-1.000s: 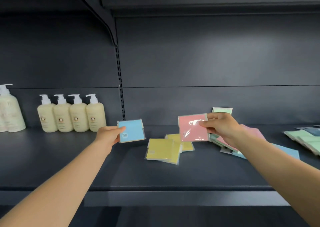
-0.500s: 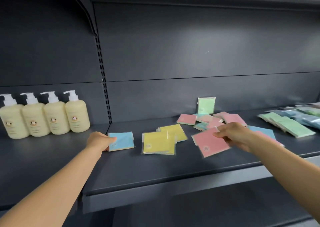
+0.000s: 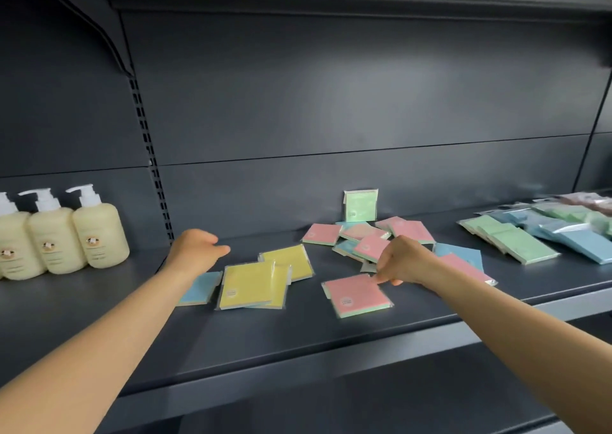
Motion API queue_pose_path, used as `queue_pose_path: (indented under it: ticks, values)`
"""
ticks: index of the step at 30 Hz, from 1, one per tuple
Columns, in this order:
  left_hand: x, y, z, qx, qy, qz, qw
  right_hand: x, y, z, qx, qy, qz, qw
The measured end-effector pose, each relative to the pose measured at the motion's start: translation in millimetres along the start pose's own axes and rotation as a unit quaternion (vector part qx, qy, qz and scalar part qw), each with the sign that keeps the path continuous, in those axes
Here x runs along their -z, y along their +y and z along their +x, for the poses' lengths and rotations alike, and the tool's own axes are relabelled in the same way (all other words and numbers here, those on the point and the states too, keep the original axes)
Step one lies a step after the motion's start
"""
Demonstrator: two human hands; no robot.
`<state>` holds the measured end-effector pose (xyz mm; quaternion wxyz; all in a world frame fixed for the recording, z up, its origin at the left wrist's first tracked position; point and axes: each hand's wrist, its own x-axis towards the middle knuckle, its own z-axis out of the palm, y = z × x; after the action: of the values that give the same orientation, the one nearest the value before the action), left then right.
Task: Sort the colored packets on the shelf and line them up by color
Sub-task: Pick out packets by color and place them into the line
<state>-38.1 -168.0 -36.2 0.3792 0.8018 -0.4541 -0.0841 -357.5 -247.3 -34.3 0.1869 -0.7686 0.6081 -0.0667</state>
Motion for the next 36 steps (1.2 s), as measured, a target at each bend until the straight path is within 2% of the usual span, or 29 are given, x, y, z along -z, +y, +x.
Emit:
queue_pose_path:
  ticks: [4, 7, 11, 17, 20, 23, 28, 31, 36]
  values:
    - [-36.4, 68.6, -18.2, -0.062, -0.073, -0.046, 0.994, 35.3, 37.9, -3.1, 0.029, 0.034, 0.038, 0.998]
    - [-74.6, 111.3, -27.8, -0.077, -0.124, -0.046, 0.988, 58.9, 78.1, -1.8, 0.007, 0.055, 0.041, 0.998]
    - [-129.8, 153.1, -39.5, -0.07, -0.187, -0.009, 0.98, 68.0, 116.0, 0.0, 0.0, -0.023, -0.064, 0.998]
    - [-183.0, 190.7, -38.8, -0.031, -0.189, 0.08, 0.978, 70.6, 133.1, 6.4, 0.08, -0.069, -0.067, 0.992]
    - [-194.5, 198.6, -37.9, -0.001, -0.21, 0.117, 0.971, 79.0, 139.6, 16.3, 0.085, -0.101, -0.094, 0.987]
    - [-198.1, 202.6, -37.5, 0.034, -0.211, 0.08, 0.974, 85.8, 147.6, 25.3, 0.084, -0.123, -0.104, 0.983]
    - [-195.1, 209.9, -37.3, 0.071, -0.171, 0.031, 0.982, 85.6, 168.9, 42.3, 0.058, -0.109, -0.055, 0.991]
    - [-191.2, 210.6, -38.7, 0.083, -0.163, -0.036, 0.982, 90.1, 180.5, 45.4, 0.067, -0.093, 0.002, 0.993]
    - [-178.1, 210.1, -54.0, 0.116, -0.169, -0.176, 0.963, 92.2, 190.4, 52.0, 0.099, -0.06, 0.041, 0.992]
